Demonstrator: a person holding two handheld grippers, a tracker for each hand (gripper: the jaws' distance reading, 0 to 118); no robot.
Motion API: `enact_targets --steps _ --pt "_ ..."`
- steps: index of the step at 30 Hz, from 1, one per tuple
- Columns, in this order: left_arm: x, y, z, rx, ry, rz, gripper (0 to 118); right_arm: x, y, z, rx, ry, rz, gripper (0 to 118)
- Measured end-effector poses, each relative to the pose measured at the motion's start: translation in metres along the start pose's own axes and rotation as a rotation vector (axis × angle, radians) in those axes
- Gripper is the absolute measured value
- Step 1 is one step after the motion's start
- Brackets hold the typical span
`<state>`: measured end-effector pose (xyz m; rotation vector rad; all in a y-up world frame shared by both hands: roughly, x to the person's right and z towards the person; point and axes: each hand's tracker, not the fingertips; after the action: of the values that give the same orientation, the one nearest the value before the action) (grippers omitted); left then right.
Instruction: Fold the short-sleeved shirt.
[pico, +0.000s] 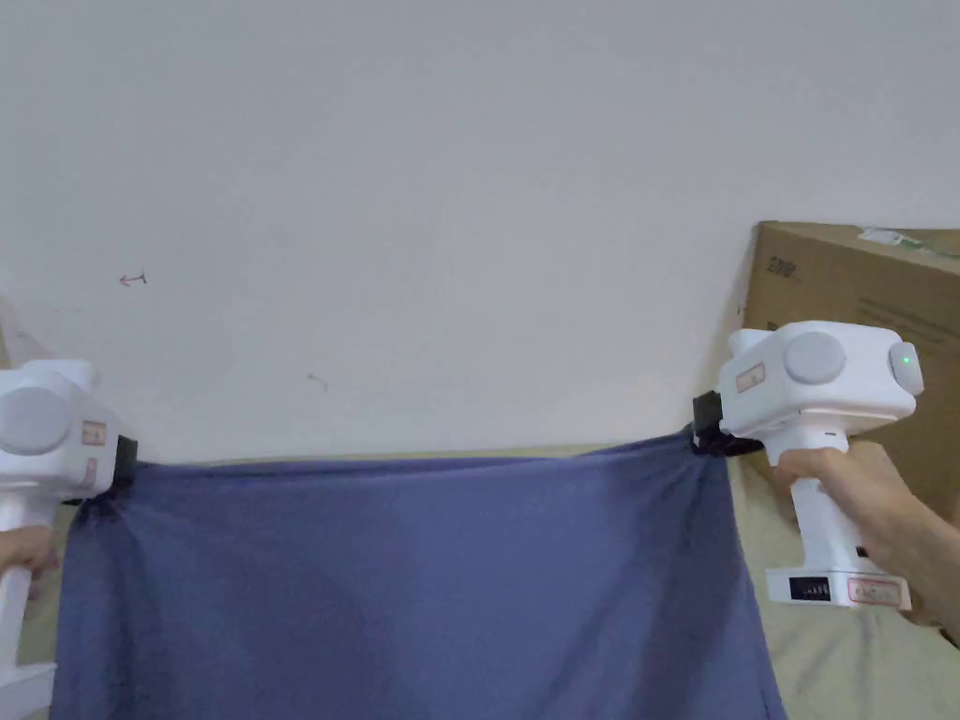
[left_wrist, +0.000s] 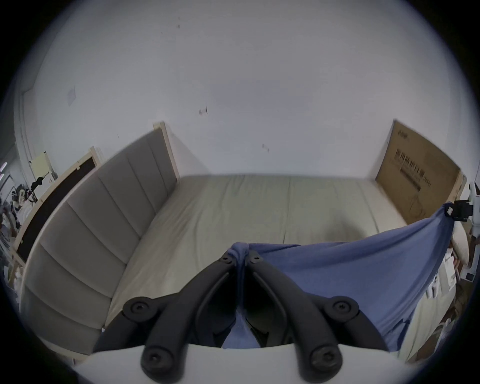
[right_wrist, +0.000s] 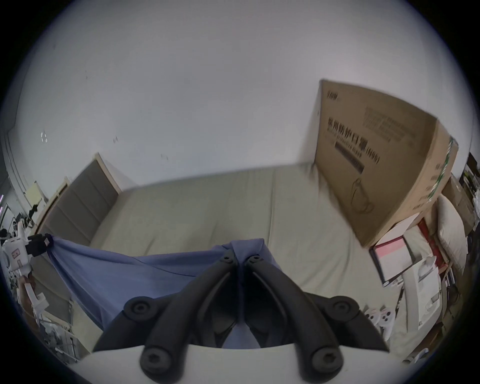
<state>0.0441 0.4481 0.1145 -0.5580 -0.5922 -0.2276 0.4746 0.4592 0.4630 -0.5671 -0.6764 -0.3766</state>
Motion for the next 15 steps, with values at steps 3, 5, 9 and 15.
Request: enact_targets --steps 3,5,9,15 --pt "0.005 0.035 0.022 0.05 0.03 -0.003 4 -0.007 0.032 0.036 0.095 -0.025 0.002 2" --pt "0.009 0.06 0.033 0.068 0.043 0.009 4 -0.014 0.057 0.05 0.103 -0.042 0.018 2" --pt "0.013 0.109 0.046 0.131 0.051 0.027 4 -0.026 0.102 0.075 0.184 -0.091 0.002 2" --pt "0.011 0.177 0.07 0.25 0.07 0.071 4 -0.05 0.167 0.11 0.3 -0.138 0.034 2"
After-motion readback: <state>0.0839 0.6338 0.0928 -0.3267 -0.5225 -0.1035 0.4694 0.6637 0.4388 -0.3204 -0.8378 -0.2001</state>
